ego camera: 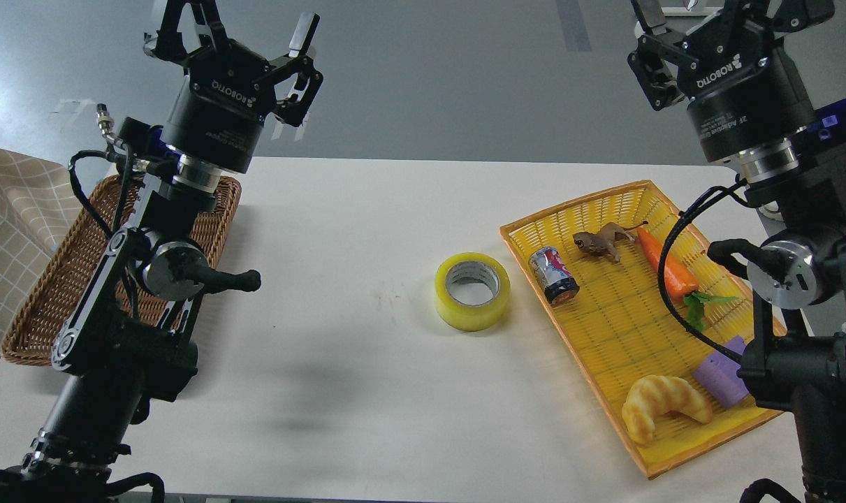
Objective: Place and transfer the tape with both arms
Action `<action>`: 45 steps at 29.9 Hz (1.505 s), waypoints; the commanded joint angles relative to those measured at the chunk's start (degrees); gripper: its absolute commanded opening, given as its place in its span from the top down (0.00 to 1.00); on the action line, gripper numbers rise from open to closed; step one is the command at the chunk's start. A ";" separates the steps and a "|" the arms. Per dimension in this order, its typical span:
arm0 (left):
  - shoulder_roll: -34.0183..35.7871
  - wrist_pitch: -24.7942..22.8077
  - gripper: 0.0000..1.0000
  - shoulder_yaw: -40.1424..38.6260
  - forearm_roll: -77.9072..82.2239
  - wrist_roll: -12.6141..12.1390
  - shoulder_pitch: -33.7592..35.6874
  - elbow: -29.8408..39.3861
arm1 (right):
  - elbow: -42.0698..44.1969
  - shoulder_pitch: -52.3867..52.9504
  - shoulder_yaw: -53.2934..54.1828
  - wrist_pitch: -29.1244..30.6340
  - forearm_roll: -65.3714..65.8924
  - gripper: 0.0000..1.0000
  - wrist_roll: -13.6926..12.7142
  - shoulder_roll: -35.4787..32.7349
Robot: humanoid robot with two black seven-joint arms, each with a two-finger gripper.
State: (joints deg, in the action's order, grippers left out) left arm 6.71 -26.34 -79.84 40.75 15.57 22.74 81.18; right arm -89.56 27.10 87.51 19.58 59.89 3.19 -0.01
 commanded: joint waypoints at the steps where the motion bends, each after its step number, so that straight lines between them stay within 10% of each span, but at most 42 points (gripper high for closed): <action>1: 0.14 -1.43 0.02 0.03 -0.94 -0.89 -0.24 -0.23 | 2.72 2.60 -2.69 1.41 -0.30 0.00 -0.12 0.01; 30: 1.37 1.03 0.02 0.21 13.74 0.34 -3.84 3.19 | 5.54 2.26 -4.72 6.52 -0.65 0.00 -0.47 0.01; 45: 4.00 24.92 0.02 13.11 63.80 3.15 -3.93 2.32 | 5.45 1.55 -4.11 6.52 -0.56 0.00 -0.12 0.01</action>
State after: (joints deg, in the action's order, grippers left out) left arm 10.05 -5.39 -69.62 95.92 18.67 18.90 83.90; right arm -84.11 28.84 83.05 26.10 59.30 2.99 0.00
